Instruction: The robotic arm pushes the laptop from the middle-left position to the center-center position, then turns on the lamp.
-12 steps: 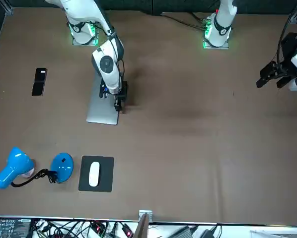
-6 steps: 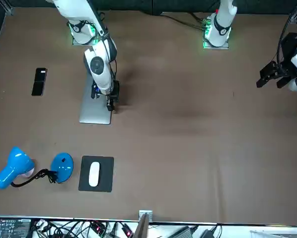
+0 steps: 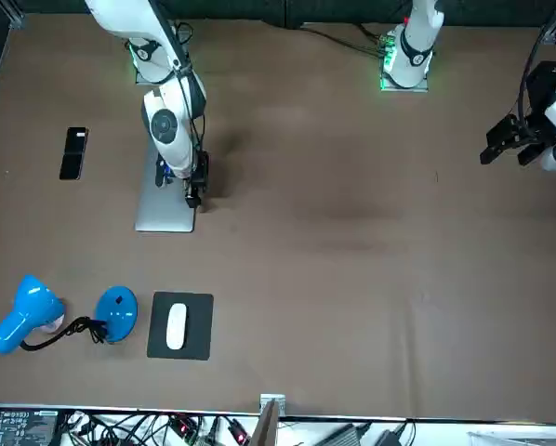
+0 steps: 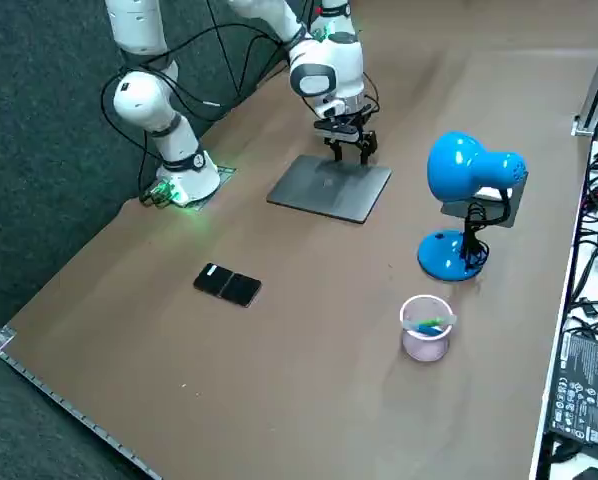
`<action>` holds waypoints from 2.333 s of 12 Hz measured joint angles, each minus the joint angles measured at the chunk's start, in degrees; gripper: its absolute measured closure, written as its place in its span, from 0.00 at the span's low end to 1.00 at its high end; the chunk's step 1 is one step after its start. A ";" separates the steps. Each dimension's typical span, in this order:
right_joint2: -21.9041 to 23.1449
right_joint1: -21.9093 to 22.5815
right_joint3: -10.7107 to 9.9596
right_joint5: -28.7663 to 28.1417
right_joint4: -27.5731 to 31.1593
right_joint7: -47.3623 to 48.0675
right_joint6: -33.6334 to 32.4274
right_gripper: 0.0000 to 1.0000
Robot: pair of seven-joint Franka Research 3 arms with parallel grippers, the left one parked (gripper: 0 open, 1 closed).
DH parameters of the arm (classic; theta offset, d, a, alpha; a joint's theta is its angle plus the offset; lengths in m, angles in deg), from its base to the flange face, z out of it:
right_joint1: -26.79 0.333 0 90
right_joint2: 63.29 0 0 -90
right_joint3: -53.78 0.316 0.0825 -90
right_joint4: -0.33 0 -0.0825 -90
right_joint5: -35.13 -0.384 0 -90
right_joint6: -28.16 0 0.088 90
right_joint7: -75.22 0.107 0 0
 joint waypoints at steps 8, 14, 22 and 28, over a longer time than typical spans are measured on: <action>2.15 -3.93 -0.04 0.00 2.29 -5.38 -2.43 0.00; 6.39 -4.02 0.04 0.04 0.19 -15.47 -2.68 0.00; 7.31 -4.71 -0.23 0.05 -13.93 -43.19 -15.50 0.02; -1.38 -5.98 -0.63 5.26 -30.38 -46.93 -21.68 0.39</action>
